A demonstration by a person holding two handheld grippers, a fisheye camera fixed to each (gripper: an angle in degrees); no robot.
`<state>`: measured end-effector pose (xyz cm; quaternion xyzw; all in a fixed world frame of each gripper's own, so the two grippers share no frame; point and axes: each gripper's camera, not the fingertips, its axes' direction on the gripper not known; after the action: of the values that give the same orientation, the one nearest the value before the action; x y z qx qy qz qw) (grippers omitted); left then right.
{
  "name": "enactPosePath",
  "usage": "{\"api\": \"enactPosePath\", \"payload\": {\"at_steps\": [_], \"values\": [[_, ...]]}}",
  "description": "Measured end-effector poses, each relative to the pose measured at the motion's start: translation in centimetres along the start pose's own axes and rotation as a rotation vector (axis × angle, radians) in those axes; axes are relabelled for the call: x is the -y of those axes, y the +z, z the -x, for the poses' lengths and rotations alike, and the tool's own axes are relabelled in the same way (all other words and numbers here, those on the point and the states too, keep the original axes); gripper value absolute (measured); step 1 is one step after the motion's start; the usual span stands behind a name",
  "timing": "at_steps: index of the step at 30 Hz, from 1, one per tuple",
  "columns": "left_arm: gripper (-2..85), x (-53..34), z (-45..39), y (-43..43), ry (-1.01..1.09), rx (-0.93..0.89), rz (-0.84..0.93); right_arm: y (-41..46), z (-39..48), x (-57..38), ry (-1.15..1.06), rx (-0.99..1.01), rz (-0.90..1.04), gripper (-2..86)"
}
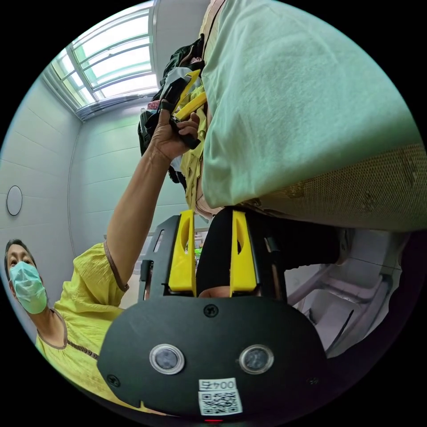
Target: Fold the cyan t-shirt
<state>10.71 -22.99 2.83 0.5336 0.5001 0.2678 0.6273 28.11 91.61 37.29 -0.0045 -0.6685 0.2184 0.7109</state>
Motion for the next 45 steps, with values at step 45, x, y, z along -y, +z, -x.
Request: {"api": "enactPosePath", "payload": {"at_steps": [45], "values": [[2.2,0.5,-10.1,-2.6,0.131,0.078,0.044,15.5,11.1,1.3,-0.096,-0.157,-0.004,4.5]]}}
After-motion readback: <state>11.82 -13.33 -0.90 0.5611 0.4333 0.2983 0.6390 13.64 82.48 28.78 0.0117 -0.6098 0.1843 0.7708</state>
